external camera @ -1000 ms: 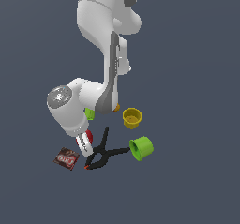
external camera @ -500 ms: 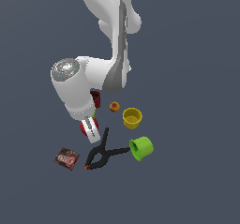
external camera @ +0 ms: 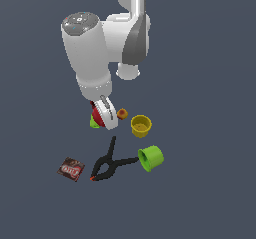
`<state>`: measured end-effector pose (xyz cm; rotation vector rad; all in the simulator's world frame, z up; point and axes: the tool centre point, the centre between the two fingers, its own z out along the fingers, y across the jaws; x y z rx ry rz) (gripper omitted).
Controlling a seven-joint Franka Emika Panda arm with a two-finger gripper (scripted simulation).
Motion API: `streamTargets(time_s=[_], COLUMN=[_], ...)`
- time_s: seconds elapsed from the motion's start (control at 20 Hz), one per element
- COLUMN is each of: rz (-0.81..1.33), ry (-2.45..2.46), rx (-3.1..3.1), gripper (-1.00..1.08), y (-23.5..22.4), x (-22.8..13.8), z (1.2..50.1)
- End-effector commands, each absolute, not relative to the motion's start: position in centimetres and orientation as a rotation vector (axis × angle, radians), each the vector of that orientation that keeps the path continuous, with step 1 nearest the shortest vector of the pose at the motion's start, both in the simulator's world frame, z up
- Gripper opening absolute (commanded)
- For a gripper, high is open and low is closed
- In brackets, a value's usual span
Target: Pick up a designated object from a clutter of objects.
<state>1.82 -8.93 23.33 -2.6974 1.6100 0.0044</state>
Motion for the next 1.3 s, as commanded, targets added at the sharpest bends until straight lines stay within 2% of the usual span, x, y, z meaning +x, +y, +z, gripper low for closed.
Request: streamTargets(time_s=[0.0,0.65,1.25], rz=[0.0,-0.003,0.0], ry=[1.611,1.613,1.61], rx=[-2.697,-2.699,-2.698], gripper=[-1.0,-1.0,-1.0], y=[-7.8,-2.7,-1.0], x=[0.9,-2.9,-3.8], z=[25.9,37.0,40.5])
